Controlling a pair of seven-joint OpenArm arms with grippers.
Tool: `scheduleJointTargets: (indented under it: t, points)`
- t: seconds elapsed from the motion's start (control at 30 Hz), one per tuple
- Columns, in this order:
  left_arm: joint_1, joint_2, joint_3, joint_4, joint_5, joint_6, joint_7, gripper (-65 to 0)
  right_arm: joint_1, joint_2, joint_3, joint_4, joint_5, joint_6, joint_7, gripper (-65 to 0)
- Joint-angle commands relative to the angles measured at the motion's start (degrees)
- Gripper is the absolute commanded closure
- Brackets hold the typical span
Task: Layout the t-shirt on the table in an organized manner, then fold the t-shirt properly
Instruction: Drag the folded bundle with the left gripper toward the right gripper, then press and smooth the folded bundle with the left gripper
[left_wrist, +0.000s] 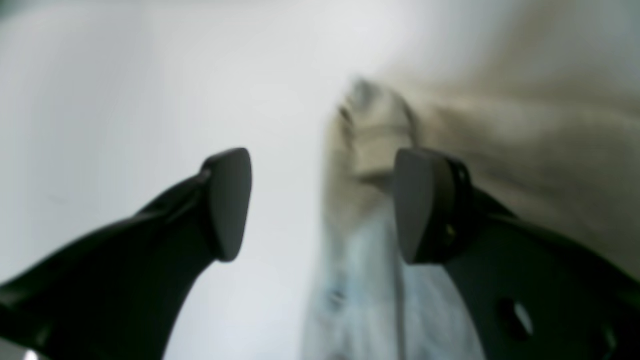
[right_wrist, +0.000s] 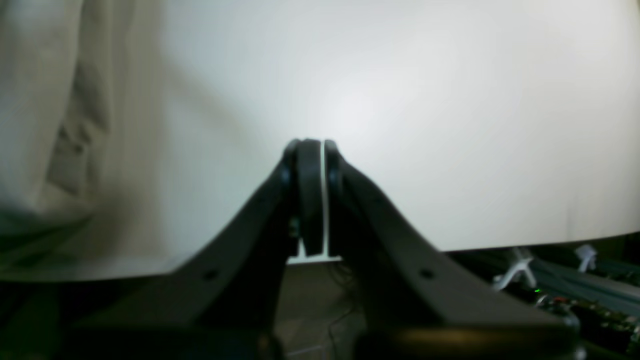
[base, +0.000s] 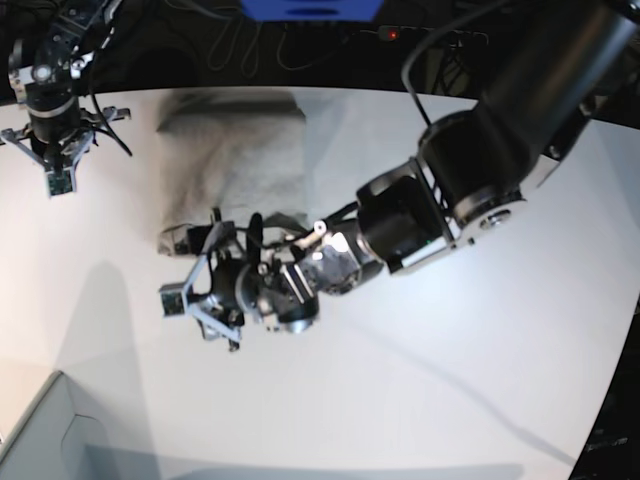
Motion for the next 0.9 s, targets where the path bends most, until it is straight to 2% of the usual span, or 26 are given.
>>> scheduleJointTargets:
  t: [0.0,0.03,0.13,0.3,0.4,0.57,0.77,0.87]
  points:
    - [-2.32,0.77,-2.56,1.64,-0.66,0.48,-1.48,-43.2,-0.05,0.21,-0.65,0.96,0.32,1.21,0.69,0.0]
    - [-2.32,0.77,-5.28,2.69,-0.66,0.48,-1.39,-43.2,-0.31,0.21,-1.09,0.96,0.41,1.21,0.69,0.0]
    - [-1.97,-2.21,-14.43,5.24,-0.57,0.48,-1.30,-43.2,-2.86,0.21,-4.78,0.79,0.59,1.21,0.78,0.0]
    - [1.28,-7.92,-32.45,8.41,-0.83,0.48,-1.04,-43.2,-6.90,0.21,-16.56,0.70,0.59,1.21,0.95,0.0]
    - [5.68,-11.79,-43.09,12.01,-1.09,0.48,3.71,-43.2,-6.90,0.21,-20.43,-0.79,0.59,1.21,0.95,0.0]
    - [16.40,-16.62,-58.29,20.19,-1.09,0.04,9.60,-43.2,-4.35,0.21,-21.13,-5.89,0.59,1.21,1.13,0.0]
    - [28.18,-20.05,-61.28,28.98,-1.01,0.04,12.41,-43.2,-2.86,0.21,-21.13,-11.96,0.59,1.21,1.22,0.0]
    - [32.14,-20.76,-61.28,31.18,-0.74,0.13,12.50,-43.2,-3.03,0.21,-21.13,-13.98,0.59,1.21,3.68,0.0]
